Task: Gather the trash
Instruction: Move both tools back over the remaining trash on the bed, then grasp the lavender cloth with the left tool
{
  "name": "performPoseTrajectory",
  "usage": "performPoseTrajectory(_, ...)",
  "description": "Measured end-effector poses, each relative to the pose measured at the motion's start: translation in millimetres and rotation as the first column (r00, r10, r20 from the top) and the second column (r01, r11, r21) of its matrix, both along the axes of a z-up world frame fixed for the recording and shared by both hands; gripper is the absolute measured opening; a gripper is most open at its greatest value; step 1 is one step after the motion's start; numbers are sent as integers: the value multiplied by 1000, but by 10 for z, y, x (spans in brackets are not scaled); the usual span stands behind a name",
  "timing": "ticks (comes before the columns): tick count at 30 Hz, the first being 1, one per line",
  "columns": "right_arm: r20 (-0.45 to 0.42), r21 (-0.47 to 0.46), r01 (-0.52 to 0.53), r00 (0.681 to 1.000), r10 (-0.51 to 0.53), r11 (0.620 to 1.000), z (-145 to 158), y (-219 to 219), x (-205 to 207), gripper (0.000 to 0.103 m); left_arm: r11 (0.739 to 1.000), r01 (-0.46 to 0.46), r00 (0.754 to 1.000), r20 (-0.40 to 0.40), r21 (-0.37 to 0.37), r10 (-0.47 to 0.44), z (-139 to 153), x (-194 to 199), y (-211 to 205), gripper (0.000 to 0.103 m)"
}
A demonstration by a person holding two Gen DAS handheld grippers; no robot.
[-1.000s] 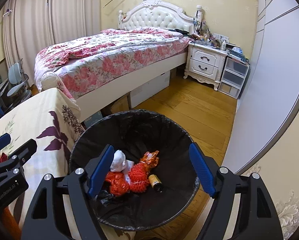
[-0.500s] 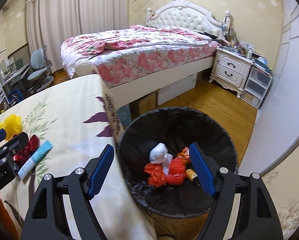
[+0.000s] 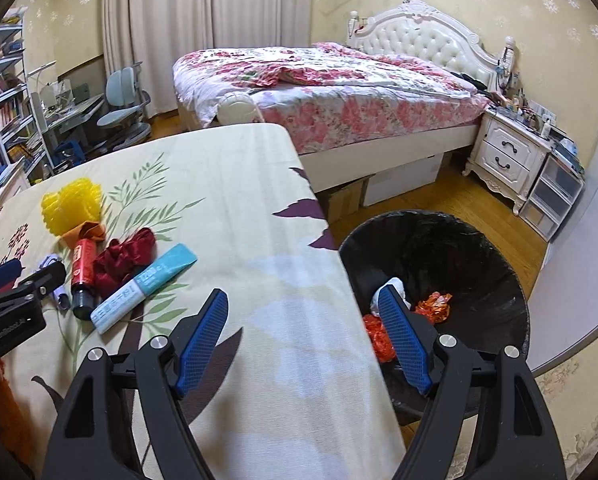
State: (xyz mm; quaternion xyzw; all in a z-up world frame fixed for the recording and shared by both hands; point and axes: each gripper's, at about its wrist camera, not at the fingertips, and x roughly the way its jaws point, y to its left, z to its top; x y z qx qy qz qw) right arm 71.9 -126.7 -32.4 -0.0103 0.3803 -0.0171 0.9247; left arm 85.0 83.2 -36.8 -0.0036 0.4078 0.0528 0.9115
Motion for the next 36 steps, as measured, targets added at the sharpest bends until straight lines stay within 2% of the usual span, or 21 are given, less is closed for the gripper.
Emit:
performPoseTrajectory(5,-8,2,-23,1000,23,1000,-28,82,-18,75,1000,-20,999,-45,-16,20,-79,15,104,81)
performPoseTrajectory(10,-13,7,-35,999,35,999,-31,111,-22,75,999,-28,998,-60,-17,27,-132,-49,219,81)
performPoseTrajectory(17,-21,22,-51,998,51,998,-49,167,-27,75,997,-37,997,-76,-61,32,-157,-71,338,80)
performPoseTrajectory(23,-22,23,-70,997,71,997,-25,250,-38,75,998,13,997,-78,-62,-18,-181,-47,301,50)
performPoseTrajectory(24,-22,23,-74,997,74,997,-24,263,-37,75,998,26,997,-73,-63,-30,-182,-57,297,42)
performPoseTrajectory(25,-22,25,-78,997,78,997,-21,280,-35,75,997,41,997,-67,-64,-45,-180,-71,287,37)
performPoseTrajectory(31,-35,54,-110,993,112,993,-13,409,-2,75,996,54,997,-55,-72,-58,-166,-114,303,37)
performPoseTrajectory(36,-57,72,-137,988,141,988,-51,590,82,75,998,50,998,-43,-39,-52,-152,-205,374,37)
